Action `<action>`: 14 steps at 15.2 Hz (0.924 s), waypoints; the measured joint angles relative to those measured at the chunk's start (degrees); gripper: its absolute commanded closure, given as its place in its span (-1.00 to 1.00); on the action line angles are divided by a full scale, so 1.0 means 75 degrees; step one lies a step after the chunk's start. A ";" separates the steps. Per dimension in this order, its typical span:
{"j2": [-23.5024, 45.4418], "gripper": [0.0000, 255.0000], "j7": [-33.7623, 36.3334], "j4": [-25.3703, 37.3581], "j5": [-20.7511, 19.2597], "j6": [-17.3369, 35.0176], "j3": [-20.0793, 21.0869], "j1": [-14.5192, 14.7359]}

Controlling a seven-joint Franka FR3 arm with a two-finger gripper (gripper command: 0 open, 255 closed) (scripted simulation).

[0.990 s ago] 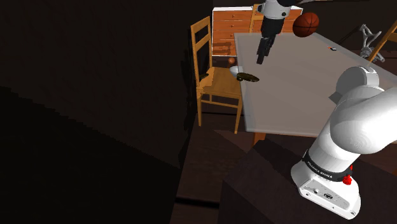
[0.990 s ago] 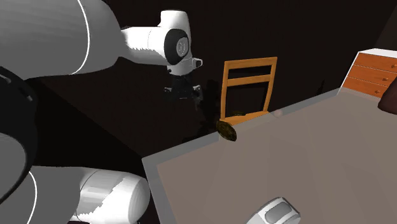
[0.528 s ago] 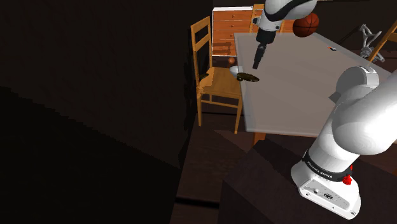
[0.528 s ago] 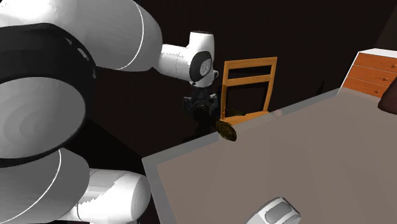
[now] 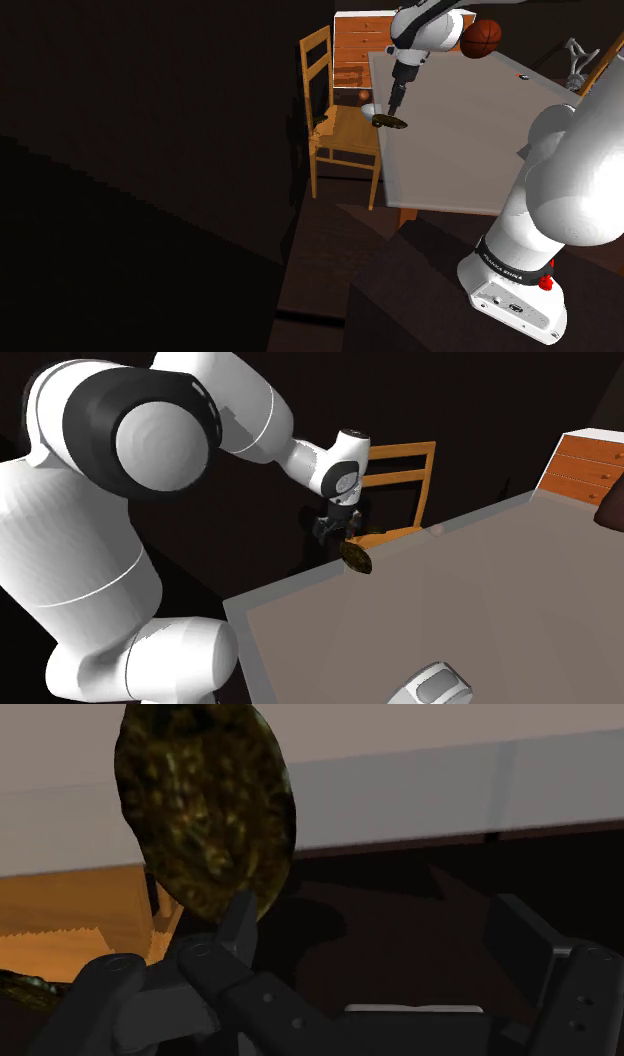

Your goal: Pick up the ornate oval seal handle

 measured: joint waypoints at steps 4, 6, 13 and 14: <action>0.1730 -1.00 -0.2045 0.1091 0.1849 -0.0175 -0.0113 -0.0242; 0.2391 -1.00 -0.2789 0.1556 0.2528 -0.0309 0.0086 -0.0516; 0.3326 -1.00 -0.3632 0.1976 0.3409 -0.0180 0.0470 -0.0968; 0.3419 -1.00 -0.3699 0.1980 0.3496 -0.0121 0.0514 -0.1005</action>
